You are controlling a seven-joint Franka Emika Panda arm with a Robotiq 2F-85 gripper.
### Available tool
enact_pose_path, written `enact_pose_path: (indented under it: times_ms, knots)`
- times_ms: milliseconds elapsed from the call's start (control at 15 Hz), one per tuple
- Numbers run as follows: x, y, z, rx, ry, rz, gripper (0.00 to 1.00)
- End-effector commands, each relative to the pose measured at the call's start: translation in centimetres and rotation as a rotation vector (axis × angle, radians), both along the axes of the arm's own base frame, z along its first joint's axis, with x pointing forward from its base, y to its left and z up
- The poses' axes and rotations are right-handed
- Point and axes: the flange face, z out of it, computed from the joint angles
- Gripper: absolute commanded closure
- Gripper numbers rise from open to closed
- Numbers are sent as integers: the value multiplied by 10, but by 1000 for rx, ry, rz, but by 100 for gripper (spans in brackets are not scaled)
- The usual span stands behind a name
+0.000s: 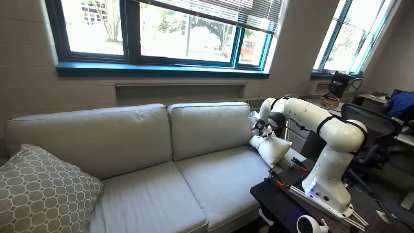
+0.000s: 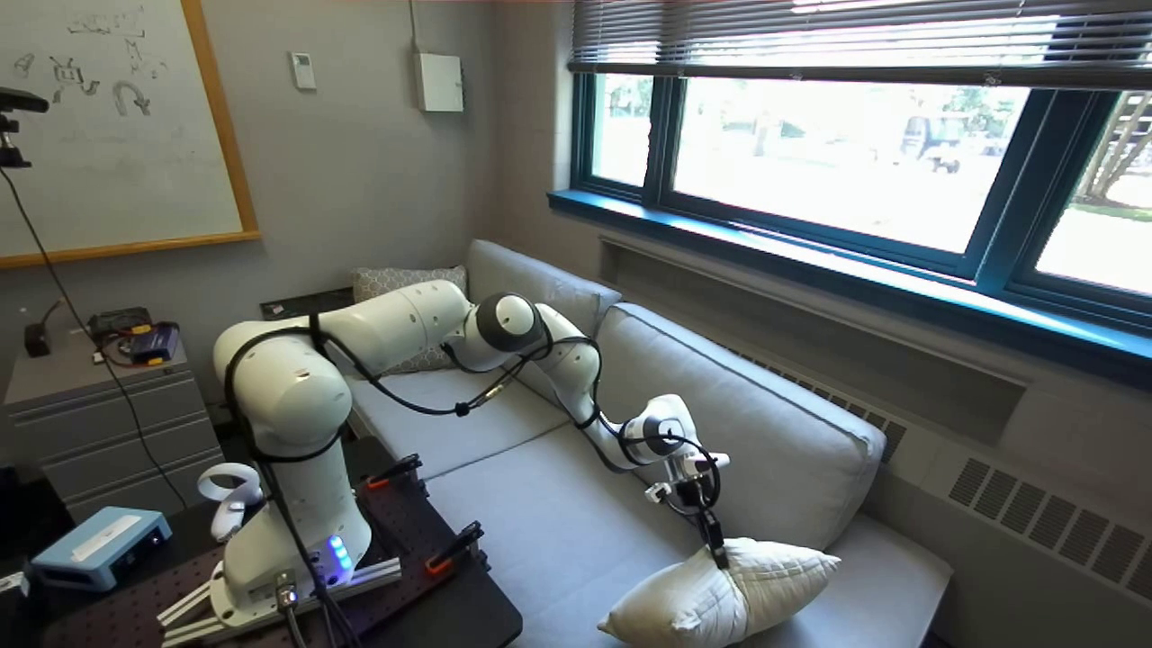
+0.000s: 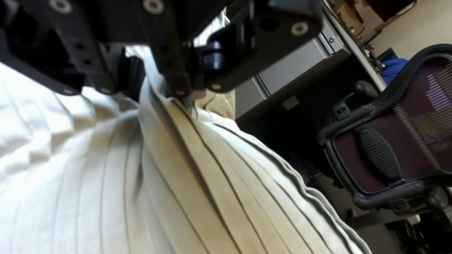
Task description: Move white pillow to the right arm rest side of the couch
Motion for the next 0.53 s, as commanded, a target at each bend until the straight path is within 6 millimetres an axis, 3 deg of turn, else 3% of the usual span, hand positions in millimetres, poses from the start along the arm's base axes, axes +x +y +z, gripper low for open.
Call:
enact_pose_path:
  times_ms: [0, 467]
  knots:
    - [16, -2, 9, -31, -34, -32, 97]
    - [13, -1, -11, 11, 28, 22, 97]
